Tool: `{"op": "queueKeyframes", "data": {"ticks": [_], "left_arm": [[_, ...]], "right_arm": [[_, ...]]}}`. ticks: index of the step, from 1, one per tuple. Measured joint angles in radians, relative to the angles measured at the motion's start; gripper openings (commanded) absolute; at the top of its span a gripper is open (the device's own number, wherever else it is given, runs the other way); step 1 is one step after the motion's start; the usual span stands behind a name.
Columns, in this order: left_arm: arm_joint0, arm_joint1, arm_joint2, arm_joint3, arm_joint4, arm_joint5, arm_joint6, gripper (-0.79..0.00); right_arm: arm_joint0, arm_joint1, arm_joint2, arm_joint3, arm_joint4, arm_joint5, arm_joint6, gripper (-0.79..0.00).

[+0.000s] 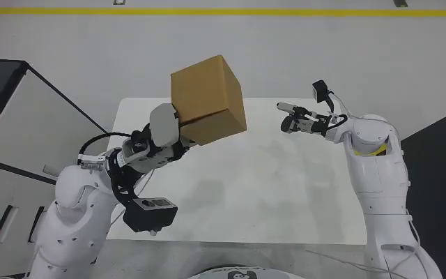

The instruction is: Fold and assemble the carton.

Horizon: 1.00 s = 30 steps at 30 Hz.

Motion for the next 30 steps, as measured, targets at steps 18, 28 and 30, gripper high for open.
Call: {"op": "queueKeyframes", "data": {"ticks": [18,28,30], "left_arm": [[0.056,-0.010,0.033,0.002,-0.483,-0.270,-0.133,-0.785],[0.062,-0.011,0.041,0.002,-0.525,-0.297,-0.155,-0.785],[0.082,-0.014,0.065,0.010,-0.600,-0.336,-0.205,-0.785]], "right_arm": [[0.000,0.000,0.000,0.000,0.000,0.000,0.000,0.000],[0.000,0.000,0.000,0.000,0.000,0.000,0.000,0.000],[0.000,0.000,0.000,0.000,0.000,0.000,0.000,0.000]]}}
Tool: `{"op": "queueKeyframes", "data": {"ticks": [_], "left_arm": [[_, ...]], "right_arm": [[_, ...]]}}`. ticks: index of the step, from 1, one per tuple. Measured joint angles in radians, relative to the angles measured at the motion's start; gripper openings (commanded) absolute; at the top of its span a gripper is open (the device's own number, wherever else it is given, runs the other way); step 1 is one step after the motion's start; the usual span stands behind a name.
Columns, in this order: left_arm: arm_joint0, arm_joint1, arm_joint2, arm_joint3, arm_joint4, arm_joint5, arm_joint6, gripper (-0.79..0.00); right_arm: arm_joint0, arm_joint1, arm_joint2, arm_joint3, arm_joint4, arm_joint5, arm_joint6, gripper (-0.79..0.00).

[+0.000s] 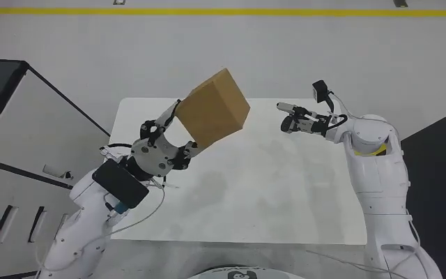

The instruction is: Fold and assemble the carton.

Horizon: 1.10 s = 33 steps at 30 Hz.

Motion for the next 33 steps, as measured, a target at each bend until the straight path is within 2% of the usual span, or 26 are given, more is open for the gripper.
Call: {"op": "queueKeyframes", "data": {"ticks": [6,9,17,23,27,29,33], "left_arm": [[0.033,0.000,0.009,0.007,-0.425,-0.140,-0.229,-0.785],[0.039,0.001,0.004,0.005,-0.578,-0.154,-0.316,-0.785],[0.051,-0.003,0.019,0.008,-0.586,-0.142,-0.296,-0.785],[0.069,-0.005,0.040,0.009,-0.988,-0.149,-0.393,-0.785],[0.070,0.001,0.044,0.004,-1.240,-0.127,-0.552,-0.785],[0.065,0.002,0.041,0.002,-1.287,-0.126,-0.592,-0.785],[0.065,0.002,0.040,0.002,-1.276,-0.126,-0.580,-0.785]], "right_arm": [[0.000,0.000,0.000,0.000,0.000,0.000,0.000,0.000],[0.000,0.000,0.000,0.000,0.000,0.000,0.000,0.000],[0.000,0.000,0.000,0.000,0.000,0.000,0.000,0.000],[0.000,0.000,0.000,0.000,0.000,0.000,0.000,0.000],[0.000,0.000,0.000,0.000,0.000,0.000,0.000,0.000],[0.000,0.000,0.000,0.000,0.000,0.000,0.000,0.000],[0.000,0.000,0.000,0.000,0.000,0.000,0.000,0.000]]}}
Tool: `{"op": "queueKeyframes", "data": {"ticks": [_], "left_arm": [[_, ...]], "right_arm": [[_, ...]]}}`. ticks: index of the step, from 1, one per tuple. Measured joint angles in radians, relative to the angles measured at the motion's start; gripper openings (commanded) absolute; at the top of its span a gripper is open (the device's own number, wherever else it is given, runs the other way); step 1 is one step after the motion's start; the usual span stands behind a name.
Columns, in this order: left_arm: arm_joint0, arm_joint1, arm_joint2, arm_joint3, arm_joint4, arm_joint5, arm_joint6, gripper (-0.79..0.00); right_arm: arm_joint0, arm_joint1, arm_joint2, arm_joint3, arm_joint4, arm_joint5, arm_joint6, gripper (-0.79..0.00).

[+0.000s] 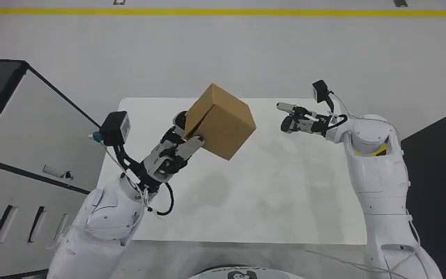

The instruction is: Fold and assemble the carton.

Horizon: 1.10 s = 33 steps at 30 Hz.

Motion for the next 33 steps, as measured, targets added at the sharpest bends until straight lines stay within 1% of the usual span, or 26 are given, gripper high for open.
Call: {"op": "queueKeyframes", "data": {"ticks": [2,3,5,7,9,11,13,15,18,20,27,29,31,32,33], "left_arm": [[-0.001,-0.001,-0.001,-0.001,-0.009,0.007,0.007,-0.785],[-0.001,-0.002,-0.003,-0.001,-0.027,0.025,0.012,-0.785],[-0.001,-0.002,-0.010,-0.001,-0.064,0.062,-0.014,-0.785],[-0.005,0.001,-0.027,-0.004,-0.131,0.111,-0.088,-0.785],[-0.017,0.005,-0.060,-0.006,-0.173,0.144,-0.148,-0.785],[-0.026,0.010,-0.081,-0.007,-0.219,0.164,-0.218,-0.785],[-0.041,0.015,-0.103,-0.002,-0.282,0.190,-0.323,-0.785],[-0.056,0.016,-0.125,0.017,-0.374,0.220,-0.375,-0.785],[-0.073,0.015,-0.142,0.053,-0.547,0.258,-0.397,-0.785],[-0.077,0.014,-0.145,0.062,-0.614,0.268,-0.416,-0.785],[-0.076,0.014,-0.145,0.062,-0.608,0.267,-0.415,-0.785],[-0.075,0.012,-0.143,0.063,-0.623,0.270,-0.399,-0.785],[-0.080,0.011,-0.137,0.064,-0.678,0.292,-0.412,-0.785],[-0.085,0.011,-0.138,0.066,-0.714,0.309,-0.437,-0.785],[-0.092,0.012,-0.137,0.070,-0.780,0.346,-0.482,-0.785]], "right_arm": [[0.000,0.000,0.000,0.000,0.000,0.000,0.000,0.000],[0.000,0.000,0.000,0.000,0.000,0.000,0.000,0.000],[0.000,0.000,0.000,0.000,0.000,0.000,0.000,0.000],[0.000,0.000,0.000,0.000,0.000,0.000,0.000,0.000],[0.000,0.000,0.000,0.000,0.000,0.000,0.000,0.000],[0.000,0.000,0.000,0.000,0.000,0.000,0.000,0.000],[0.000,0.000,0.000,0.000,0.000,0.000,0.000,0.000],[0.000,0.000,0.000,0.000,0.000,0.000,0.000,0.000],[0.000,0.000,0.000,0.000,0.000,0.000,0.000,0.000],[0.000,0.000,0.000,0.000,0.000,0.000,0.000,0.000],[0.000,0.000,0.000,0.000,0.000,0.000,0.000,0.000],[0.000,0.000,0.000,0.000,0.000,0.000,0.000,0.000],[0.000,0.000,0.000,0.000,0.000,0.000,0.000,0.000],[0.000,0.000,0.000,0.000,0.000,0.000,0.000,0.000],[0.000,0.000,0.000,0.000,0.000,0.000,0.000,0.000]]}}
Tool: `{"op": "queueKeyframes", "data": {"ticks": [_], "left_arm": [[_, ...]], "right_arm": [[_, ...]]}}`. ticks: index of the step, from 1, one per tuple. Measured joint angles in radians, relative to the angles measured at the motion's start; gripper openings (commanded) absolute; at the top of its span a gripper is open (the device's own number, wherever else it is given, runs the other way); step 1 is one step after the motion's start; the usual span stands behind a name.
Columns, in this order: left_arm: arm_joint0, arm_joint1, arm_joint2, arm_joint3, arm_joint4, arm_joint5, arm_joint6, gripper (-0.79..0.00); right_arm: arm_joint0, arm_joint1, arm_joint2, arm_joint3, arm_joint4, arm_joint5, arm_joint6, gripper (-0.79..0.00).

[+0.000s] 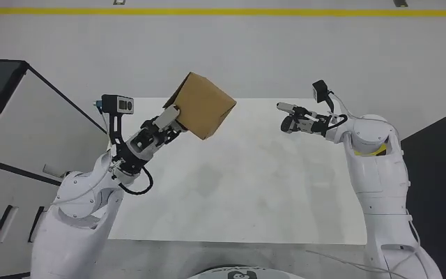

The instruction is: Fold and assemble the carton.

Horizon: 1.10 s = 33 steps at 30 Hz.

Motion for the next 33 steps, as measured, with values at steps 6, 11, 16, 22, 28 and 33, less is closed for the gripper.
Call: {"op": "queueKeyframes", "data": {"ticks": [6,11,16,22,28,33], "left_arm": [[-0.050,0.002,-0.019,0.030,-0.288,0.179,-0.161,-0.785],[-0.071,0.002,-0.024,0.041,-0.319,0.197,-0.169,-0.785],[-0.065,0.001,-0.016,0.044,-0.323,0.217,-0.159,-0.785],[-0.076,-0.005,0.021,0.069,-0.541,0.368,-0.173,-0.785],[-0.087,0.000,0.018,0.072,-0.445,0.394,-0.179,-0.785],[-0.076,-0.009,0.042,0.070,-0.567,0.413,-0.166,-0.785]], "right_arm": [[0.000,0.000,0.000,0.000,0.000,0.000,0.000,0.000],[0.000,0.000,0.000,0.000,0.000,0.000,0.000,0.000],[0.000,0.000,0.000,0.000,0.000,0.000,0.000,0.000],[0.000,0.000,0.000,0.000,0.000,0.000,0.000,0.000],[0.000,0.000,0.000,0.000,0.000,0.000,0.000,0.000],[0.000,0.000,0.000,0.000,0.000,0.000,0.000,0.000]]}}
